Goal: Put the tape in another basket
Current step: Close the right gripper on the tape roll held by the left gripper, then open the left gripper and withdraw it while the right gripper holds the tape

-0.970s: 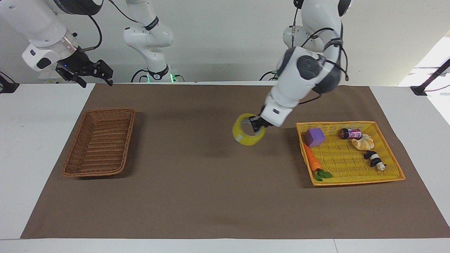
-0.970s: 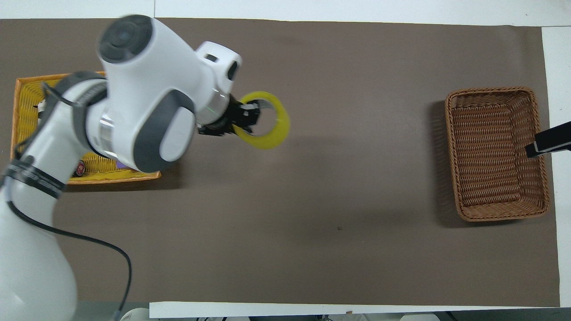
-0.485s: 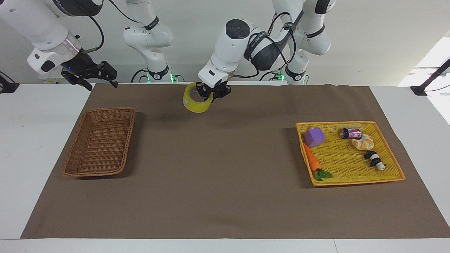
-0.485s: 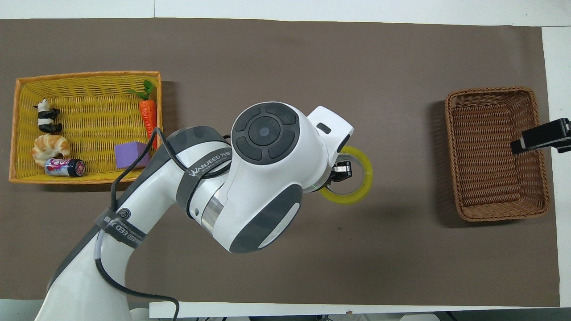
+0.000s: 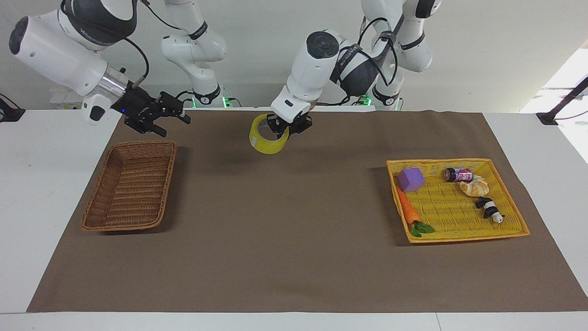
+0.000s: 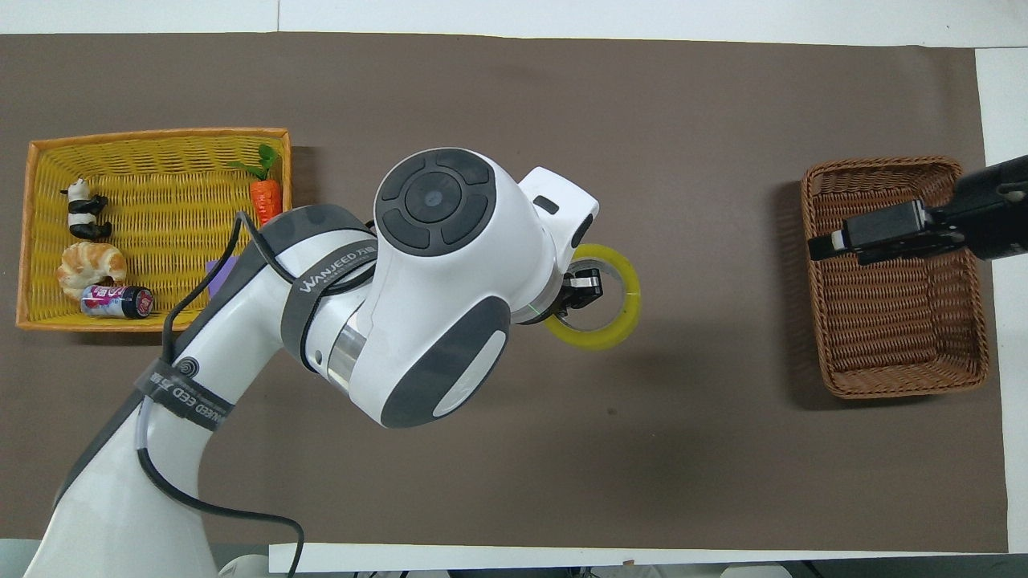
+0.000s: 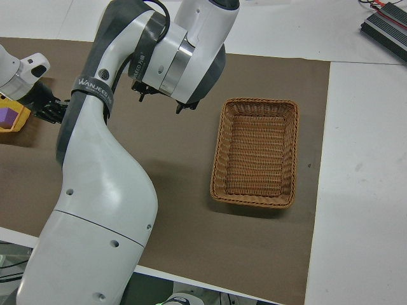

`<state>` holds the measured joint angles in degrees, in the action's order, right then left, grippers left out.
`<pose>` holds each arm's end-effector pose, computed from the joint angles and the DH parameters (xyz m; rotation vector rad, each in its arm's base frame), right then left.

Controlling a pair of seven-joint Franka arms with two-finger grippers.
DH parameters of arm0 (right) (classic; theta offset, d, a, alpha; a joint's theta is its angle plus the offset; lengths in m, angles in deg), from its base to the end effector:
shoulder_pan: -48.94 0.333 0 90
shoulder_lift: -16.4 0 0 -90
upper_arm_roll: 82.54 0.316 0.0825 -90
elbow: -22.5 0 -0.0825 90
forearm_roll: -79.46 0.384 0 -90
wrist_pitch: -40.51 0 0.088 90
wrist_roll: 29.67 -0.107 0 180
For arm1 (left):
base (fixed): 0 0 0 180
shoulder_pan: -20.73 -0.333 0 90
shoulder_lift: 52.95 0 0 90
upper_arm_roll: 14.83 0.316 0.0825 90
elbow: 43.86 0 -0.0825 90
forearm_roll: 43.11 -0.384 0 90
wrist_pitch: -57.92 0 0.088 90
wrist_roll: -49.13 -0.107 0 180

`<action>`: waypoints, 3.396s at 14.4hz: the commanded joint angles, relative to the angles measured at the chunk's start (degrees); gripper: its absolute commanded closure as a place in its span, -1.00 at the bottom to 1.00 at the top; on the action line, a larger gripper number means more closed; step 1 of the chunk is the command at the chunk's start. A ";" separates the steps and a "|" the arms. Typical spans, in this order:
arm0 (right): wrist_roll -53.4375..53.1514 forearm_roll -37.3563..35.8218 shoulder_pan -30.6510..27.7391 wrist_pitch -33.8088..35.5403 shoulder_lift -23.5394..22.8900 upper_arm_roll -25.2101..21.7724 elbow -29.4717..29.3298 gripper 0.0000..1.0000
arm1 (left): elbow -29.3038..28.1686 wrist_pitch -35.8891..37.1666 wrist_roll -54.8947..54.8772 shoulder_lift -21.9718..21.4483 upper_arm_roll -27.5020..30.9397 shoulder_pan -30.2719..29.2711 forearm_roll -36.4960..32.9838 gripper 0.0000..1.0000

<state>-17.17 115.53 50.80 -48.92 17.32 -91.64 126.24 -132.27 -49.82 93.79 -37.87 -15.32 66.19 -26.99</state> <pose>0.5393 -0.0050 0.5413 -2.4782 -0.0274 0.1479 0.4380 -0.4819 0.5100 2.8889 0.0782 -0.2071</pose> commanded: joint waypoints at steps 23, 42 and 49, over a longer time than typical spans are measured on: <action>-3.80 38.81 16.07 -18.59 -1.71 0.67 18.95 -0.96 | -4.58 1.57 -0.10 -3.30 0.66 -1.87 -1.17 0.97; -3.71 38.81 17.30 -18.33 -0.92 0.67 20.45 0.98 | -5.99 1.66 0.17 -4.00 0.66 -1.96 -1.17 0.96; -3.44 38.81 17.30 -18.24 -1.00 0.67 20.27 1.00 | -6.07 2.27 0.08 -4.00 1.19 -1.87 -1.17 0.85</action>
<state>-20.33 153.15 68.69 -66.87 15.03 -91.33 145.71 -136.41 -48.16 93.79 -40.09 -14.41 64.45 -27.47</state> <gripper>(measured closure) 0.436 0.780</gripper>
